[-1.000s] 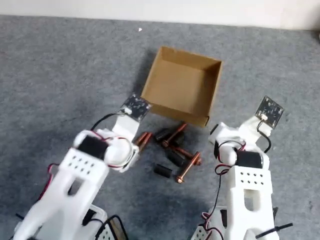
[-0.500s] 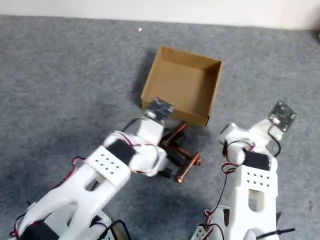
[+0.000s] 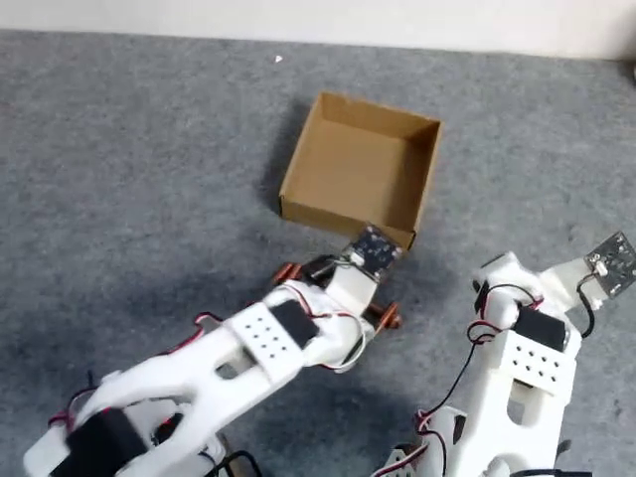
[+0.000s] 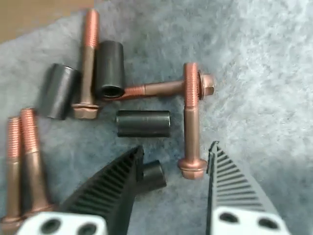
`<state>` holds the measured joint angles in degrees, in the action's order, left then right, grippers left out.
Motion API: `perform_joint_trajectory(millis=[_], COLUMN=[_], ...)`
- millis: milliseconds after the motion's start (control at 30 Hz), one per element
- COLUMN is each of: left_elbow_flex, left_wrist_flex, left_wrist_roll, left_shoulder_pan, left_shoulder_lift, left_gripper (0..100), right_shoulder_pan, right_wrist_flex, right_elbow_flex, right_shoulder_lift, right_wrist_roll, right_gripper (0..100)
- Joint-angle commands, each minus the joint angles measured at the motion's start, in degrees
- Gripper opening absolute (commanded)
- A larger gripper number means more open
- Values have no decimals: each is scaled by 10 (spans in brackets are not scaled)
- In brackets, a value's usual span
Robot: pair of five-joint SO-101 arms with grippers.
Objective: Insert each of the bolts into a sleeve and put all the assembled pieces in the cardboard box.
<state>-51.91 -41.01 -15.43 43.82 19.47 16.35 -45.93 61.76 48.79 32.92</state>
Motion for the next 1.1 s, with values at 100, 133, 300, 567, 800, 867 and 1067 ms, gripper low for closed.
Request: perform_joint_trajectory(millis=[100, 133, 300, 567, 800, 867, 1067], left_elbow_flex=[29, 29, 87, 111, 109, 109, 108], left_wrist_flex=[83, 91, 63, 43, -22, -55, -100], left_wrist_roll=[-1, -1, -3, 0, -4, -4, -8], left_shoulder_pan=[25, 31, 36, 36, 35, 26, -68], left_shoulder_lift=[-88, -103, -160, -171, -43, 2, 121], left_gripper=[224, 224, 201, 11, 6, 6, 6], right_shoulder_pan=[3, 3, 2, 2, 2, 1, -18], right_wrist_flex=[15, 15, 15, 15, 15, 15, 15], right_elbow_flex=[-11, -11, -11, -11, -11, -11, -9], right_shoulder_lift=[22, 22, 22, 22, 22, 22, 22], right_wrist_roll=[7, 7, 7, 7, 7, 7, 7], right_gripper=[3, 3, 3, 3, 3, 3, 3])
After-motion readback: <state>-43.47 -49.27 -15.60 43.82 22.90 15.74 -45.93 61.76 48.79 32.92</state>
